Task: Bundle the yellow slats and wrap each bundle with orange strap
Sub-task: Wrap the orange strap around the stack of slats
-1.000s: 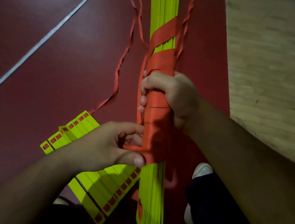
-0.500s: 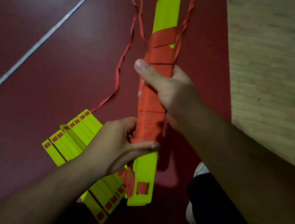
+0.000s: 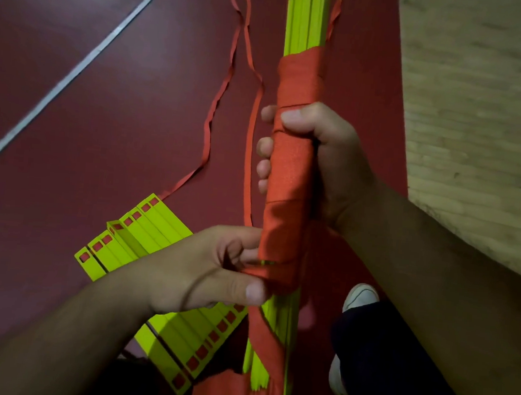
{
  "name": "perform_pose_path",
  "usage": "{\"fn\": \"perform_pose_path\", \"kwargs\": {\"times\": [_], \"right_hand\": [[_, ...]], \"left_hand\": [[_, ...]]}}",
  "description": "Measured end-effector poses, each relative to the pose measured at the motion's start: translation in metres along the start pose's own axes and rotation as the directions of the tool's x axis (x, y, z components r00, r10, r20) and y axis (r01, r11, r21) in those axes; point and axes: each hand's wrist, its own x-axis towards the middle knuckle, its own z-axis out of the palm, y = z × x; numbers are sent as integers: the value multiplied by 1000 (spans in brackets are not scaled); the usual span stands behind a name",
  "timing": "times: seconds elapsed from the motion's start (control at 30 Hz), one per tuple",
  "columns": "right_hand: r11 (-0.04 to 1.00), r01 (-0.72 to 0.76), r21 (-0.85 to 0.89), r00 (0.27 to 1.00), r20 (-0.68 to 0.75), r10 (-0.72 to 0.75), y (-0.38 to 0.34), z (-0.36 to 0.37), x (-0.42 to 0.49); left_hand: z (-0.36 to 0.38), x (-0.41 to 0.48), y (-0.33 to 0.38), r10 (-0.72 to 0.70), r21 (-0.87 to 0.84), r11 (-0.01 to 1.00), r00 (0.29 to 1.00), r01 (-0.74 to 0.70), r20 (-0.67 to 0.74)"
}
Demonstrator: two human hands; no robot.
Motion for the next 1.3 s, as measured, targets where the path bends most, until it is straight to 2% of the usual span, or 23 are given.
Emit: {"fn": "perform_pose_path", "kwargs": {"times": [0.07, 0.13, 0.2, 0.3, 0.4, 0.5, 0.57, 0.63, 0.7, 0.77, 0.83, 0.93, 1.03, 1.2, 1.3], "right_hand": [[999, -14, -42, 1000, 6, 14, 2, 1, 2], [996, -27, -81, 1000, -12, 26, 7, 1, 6], [993, -28, -110, 999, -37, 24, 10, 2, 8], [996, -45, -80, 998, -47, 41, 11, 2, 8], [998, -54, -13, 999, 5, 54, 10, 2, 6], [998, -34, 62, 999, 27, 33, 11, 6, 5], [995, 3, 99, 1000, -20, -1, 11, 6, 7], [997, 68, -48, 988, -136, -74, 12, 3, 13], [960, 93, -265, 960, -231, -157, 16, -1, 19], [932, 62, -358, 947, -273, -168, 23, 1, 22], [917, 47, -396, 933, -311, -181, 29, -3, 23], [962, 16, -272, 940, -324, -107, 22, -5, 23], [993, -18, -120, 974, -224, -9, 13, -3, 18], [999, -40, 23, 998, -43, 41, 11, -2, 7], [999, 5, 45, 999, -47, -3, 8, -1, 7]], "left_hand": [[-5, -2, 1, -57, 28, 998, 998, 57, -9], [-11, -6, 0, -93, 137, 986, 994, 99, -50], [-15, -11, -2, -86, 185, 978, 993, 99, -77], [-15, -14, -6, -73, 153, 984, 992, 88, -103], [-10, -12, -9, -93, 70, 993, 995, 96, -38], [-6, -10, -2, -35, 56, 998, 999, 34, 7], [-6, -8, -3, -15, 1, 1000, 998, 15, -62], [-8, -7, -6, -33, -13, 999, 982, 31, -186], [-9, -5, -11, -46, 179, 976, 928, 120, -370], [-6, -2, -16, -6, 412, 871, 846, 267, -533], [-3, 1, -17, 47, 458, 843, 809, 283, -586], [-7, 0, -13, 44, 340, 931, 882, 134, -469], [-18, -4, -10, -26, 111, 992, 942, 67, -336], [-12, -4, 2, -52, 156, 985, 993, 68, -105], [-1, -1, 4, -5, 148, 989, 985, 30, -170]]}}
